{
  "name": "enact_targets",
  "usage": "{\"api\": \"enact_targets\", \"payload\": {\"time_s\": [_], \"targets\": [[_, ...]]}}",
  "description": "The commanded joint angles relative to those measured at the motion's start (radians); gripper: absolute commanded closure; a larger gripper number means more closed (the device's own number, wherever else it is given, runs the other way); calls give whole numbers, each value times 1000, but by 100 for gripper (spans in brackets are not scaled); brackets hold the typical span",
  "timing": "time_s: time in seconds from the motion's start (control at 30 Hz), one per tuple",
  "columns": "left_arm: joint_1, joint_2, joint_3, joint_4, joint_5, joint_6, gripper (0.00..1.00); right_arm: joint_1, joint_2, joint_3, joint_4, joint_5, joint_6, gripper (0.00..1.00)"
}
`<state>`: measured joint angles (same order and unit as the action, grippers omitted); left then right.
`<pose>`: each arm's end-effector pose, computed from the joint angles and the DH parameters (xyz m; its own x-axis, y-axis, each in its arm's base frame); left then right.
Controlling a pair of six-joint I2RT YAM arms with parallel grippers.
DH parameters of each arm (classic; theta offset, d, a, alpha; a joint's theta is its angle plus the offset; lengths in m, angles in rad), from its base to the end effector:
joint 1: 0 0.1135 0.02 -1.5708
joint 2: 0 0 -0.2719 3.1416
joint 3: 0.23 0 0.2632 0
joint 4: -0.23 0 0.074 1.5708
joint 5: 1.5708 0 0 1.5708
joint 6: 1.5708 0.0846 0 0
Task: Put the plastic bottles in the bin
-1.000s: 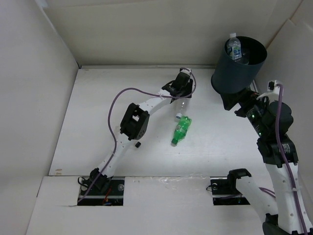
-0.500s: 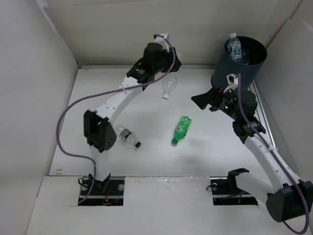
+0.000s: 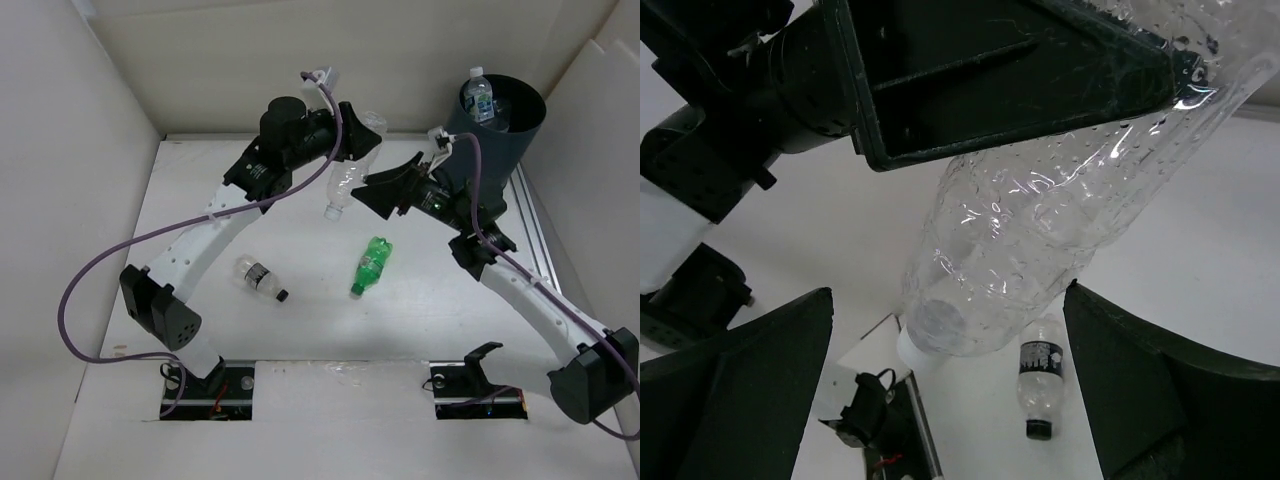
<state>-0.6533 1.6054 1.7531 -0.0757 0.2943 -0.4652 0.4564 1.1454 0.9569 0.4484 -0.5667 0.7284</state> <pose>0.3254 -0.2800 0.4934 -0.3129 -0.3011 -0.9008 0.7508 0.5024 -0.4288 0.2594 0.1779 0.4094 -0.3854 0.4364 -0.8130 -0.7786 0.3191 0.5404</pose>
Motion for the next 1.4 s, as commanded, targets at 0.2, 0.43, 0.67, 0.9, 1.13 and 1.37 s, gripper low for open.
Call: {"api": "enact_targets", "payload": {"time_s": [0.2, 0.43, 0.67, 0.9, 1.13, 1.37], "targets": [[0, -108, -72, 91, 94, -61, 100, 114, 111, 124, 106, 126, 23, 0], [0, -166, -155, 126, 105, -90, 100, 202, 200, 192, 96, 260, 14, 12], [0, -216, -155, 136, -39, -46, 18, 177, 270, 238, 72, 223, 3, 100], [0, -246, -56, -140, -519, -42, 0, -29, 309, 472, -242, 373, -183, 100], [0, -406, -303, -234, -607, -108, 0, -310, 488, 773, -382, 640, -204, 100], [0, -555, -561, -343, -694, -228, 0, -456, 649, 960, -402, 973, -262, 100]]}}
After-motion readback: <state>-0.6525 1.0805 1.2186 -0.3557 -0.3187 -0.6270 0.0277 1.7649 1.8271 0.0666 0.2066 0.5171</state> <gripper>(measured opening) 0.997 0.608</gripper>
